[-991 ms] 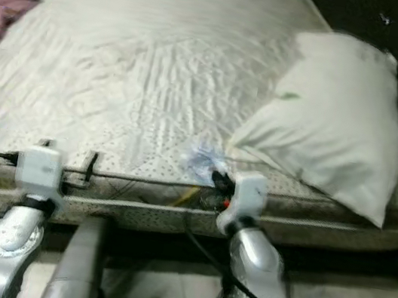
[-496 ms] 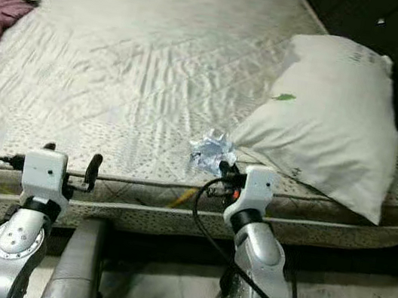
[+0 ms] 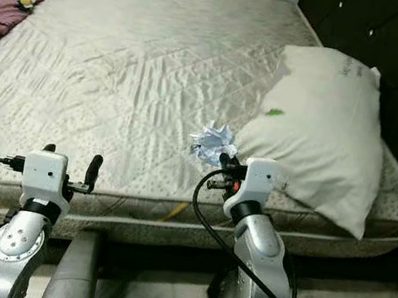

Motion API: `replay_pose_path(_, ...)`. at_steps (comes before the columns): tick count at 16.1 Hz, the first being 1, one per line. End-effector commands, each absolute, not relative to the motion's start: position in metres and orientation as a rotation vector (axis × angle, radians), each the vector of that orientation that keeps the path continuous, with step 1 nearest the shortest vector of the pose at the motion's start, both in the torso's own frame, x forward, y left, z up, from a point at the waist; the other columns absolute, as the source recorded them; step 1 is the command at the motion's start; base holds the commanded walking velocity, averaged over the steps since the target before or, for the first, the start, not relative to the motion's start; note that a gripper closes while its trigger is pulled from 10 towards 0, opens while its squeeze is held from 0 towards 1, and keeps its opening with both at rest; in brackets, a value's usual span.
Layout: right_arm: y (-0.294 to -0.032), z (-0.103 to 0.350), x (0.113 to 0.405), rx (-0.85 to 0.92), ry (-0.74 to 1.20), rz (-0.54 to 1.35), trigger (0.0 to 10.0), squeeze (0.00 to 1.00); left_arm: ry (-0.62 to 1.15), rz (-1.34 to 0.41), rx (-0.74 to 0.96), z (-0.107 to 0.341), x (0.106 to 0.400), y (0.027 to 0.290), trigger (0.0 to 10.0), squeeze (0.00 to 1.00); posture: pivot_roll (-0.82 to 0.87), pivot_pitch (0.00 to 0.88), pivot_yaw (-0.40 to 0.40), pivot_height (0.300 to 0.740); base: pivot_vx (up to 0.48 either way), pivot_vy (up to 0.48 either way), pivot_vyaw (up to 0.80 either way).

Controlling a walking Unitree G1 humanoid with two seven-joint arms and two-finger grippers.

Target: Clean up the room

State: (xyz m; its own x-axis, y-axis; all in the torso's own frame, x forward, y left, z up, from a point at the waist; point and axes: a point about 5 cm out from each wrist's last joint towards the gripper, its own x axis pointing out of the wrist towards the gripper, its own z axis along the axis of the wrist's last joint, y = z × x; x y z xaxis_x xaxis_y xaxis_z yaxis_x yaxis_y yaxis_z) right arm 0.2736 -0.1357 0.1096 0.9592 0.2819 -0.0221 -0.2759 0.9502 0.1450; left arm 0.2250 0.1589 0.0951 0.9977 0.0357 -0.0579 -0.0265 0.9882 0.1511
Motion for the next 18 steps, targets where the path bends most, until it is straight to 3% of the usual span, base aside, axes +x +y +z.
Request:
replay_pose_path(1, -0.136, 0.113, 0.277, 0.142, 0.037, 0.285, 10.0, 0.00, 0.064, 0.031, 0.157, 0.094, 0.225, 0.159, 10.0, 0.00, 0.06, 0.000, -0.065, 0.640, 0.000, 0.000, 0.00)
replay_pose_path(9, -0.141, 0.113, 0.278, 0.151, 0.038, 0.249, 10.0, 0.00, 0.066, 0.017, 0.161, 0.094, 0.226, 0.158, 10.0, 0.00, 0.05, 0.000, -0.053, 0.734, 0.000, 0.000, 0.00)
replay_pose_path(18, -0.146, 0.107, 0.278, 0.135, 0.065, 0.188, 10.0, 0.00, 0.090, 0.072, 0.163, 0.091, 0.225, 0.163, 10.0, 0.00, 0.05, 0.000, -0.054, 0.740, 0.000, 0.000, 0.00)
